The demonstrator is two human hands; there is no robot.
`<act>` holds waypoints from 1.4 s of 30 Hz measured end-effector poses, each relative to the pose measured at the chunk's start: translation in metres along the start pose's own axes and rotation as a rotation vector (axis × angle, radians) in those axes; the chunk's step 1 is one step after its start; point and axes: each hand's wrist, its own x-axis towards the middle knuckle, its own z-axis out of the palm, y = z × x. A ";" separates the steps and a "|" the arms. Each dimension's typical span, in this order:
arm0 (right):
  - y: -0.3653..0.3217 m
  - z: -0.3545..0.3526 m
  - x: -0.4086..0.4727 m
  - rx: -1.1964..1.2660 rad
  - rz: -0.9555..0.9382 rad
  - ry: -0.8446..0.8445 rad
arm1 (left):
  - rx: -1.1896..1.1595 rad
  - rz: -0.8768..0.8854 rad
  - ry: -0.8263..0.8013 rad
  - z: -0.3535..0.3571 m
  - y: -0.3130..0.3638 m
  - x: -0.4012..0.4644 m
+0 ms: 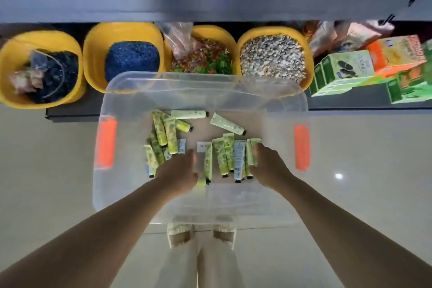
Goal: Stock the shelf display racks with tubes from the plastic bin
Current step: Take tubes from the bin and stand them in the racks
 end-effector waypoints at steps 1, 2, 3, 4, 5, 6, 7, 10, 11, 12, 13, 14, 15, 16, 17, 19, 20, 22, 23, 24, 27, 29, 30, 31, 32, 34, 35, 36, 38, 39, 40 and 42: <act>-0.001 0.007 0.009 0.008 -0.013 0.027 | -0.020 0.004 0.003 0.007 0.002 0.012; -0.002 0.013 0.019 0.021 -0.034 0.059 | -0.041 0.009 0.011 0.015 0.004 0.025; -0.003 0.018 0.029 0.028 -0.063 0.097 | -0.060 0.009 0.019 0.023 0.006 0.037; -0.003 0.022 0.039 0.022 -0.095 0.134 | -0.080 0.006 0.025 0.031 0.009 0.049; -0.005 0.025 0.049 0.000 -0.131 0.163 | -0.106 -0.006 0.027 0.039 0.011 0.060; -0.006 0.027 0.058 -0.035 -0.170 0.178 | -0.141 -0.025 0.034 0.046 0.014 0.071; -0.007 0.030 0.066 -0.075 -0.212 0.185 | -0.184 -0.048 0.046 0.054 0.016 0.080; -0.005 0.038 0.086 -0.240 -0.335 0.183 | -0.280 -0.129 0.131 0.071 0.021 0.100; -0.005 0.041 0.090 -0.315 -0.365 0.181 | -0.277 -0.158 0.165 0.075 0.022 0.104; -0.004 0.045 0.094 -0.388 -0.384 0.185 | -0.269 -0.177 0.194 0.078 0.023 0.108; -0.004 0.047 0.097 -0.448 -0.385 0.192 | -0.269 -0.186 0.208 0.080 0.024 0.110; -0.005 0.049 0.100 -0.484 -0.368 0.194 | -0.275 -0.186 0.207 0.081 0.024 0.111; -0.006 0.049 0.101 -0.492 -0.341 0.189 | -0.286 -0.175 0.196 0.081 0.024 0.113; -0.008 0.048 0.102 -0.474 -0.311 0.174 | -0.300 -0.155 0.181 0.080 0.023 0.113; -0.009 0.047 0.103 -0.428 -0.285 0.148 | -0.308 -0.129 0.165 0.077 0.022 0.111; -0.011 0.042 0.100 -0.273 -0.255 0.071 | -0.308 -0.092 0.142 0.067 0.017 0.104; -0.011 0.040 0.097 -0.190 -0.244 0.031 | -0.310 -0.084 0.137 0.060 0.016 0.099; -0.011 0.033 0.090 -0.061 -0.212 -0.045 | -0.344 -0.059 0.125 0.044 0.013 0.087; -0.011 0.027 0.085 -0.010 -0.204 -0.059 | -0.396 -0.041 0.121 0.034 0.012 0.079; -0.011 0.020 0.079 0.033 -0.202 -0.050 | -0.460 -0.018 0.121 0.023 0.012 0.070; -0.022 -0.015 0.054 0.116 -0.250 0.038 | -0.622 0.071 0.140 -0.010 0.011 0.041; -0.036 -0.048 0.028 0.161 -0.309 0.107 | -0.711 0.116 0.147 -0.035 0.011 0.018; -0.046 -0.066 0.012 0.202 -0.329 0.129 | -0.770 0.123 0.142 -0.051 0.013 0.004; -0.055 -0.085 -0.003 0.241 -0.349 0.142 | -0.853 0.119 0.134 -0.067 0.015 -0.009; -0.066 -0.103 -0.020 0.267 -0.365 0.151 | -0.933 0.110 0.126 -0.085 0.018 -0.023; -0.087 -0.141 -0.056 0.303 -0.403 0.182 | -1.008 0.121 0.125 -0.122 0.022 -0.055; -0.099 -0.159 -0.074 0.332 -0.419 0.194 | -1.020 0.142 0.139 -0.140 0.022 -0.073; -0.110 -0.177 -0.093 0.358 -0.431 0.200 | -1.025 0.169 0.165 -0.158 0.022 -0.091; -0.134 -0.212 -0.131 0.395 -0.450 0.230 | -1.059 0.252 0.231 -0.194 0.020 -0.128; -0.146 -0.228 -0.151 0.417 -0.464 0.251 | -1.081 0.299 0.260 -0.213 0.021 -0.149; -0.158 -0.245 -0.170 0.436 -0.479 0.273 | -1.088 0.350 0.294 -0.232 0.022 -0.170; -0.180 -0.276 -0.206 0.453 -0.506 0.296 | -1.076 0.419 0.368 -0.266 0.025 -0.211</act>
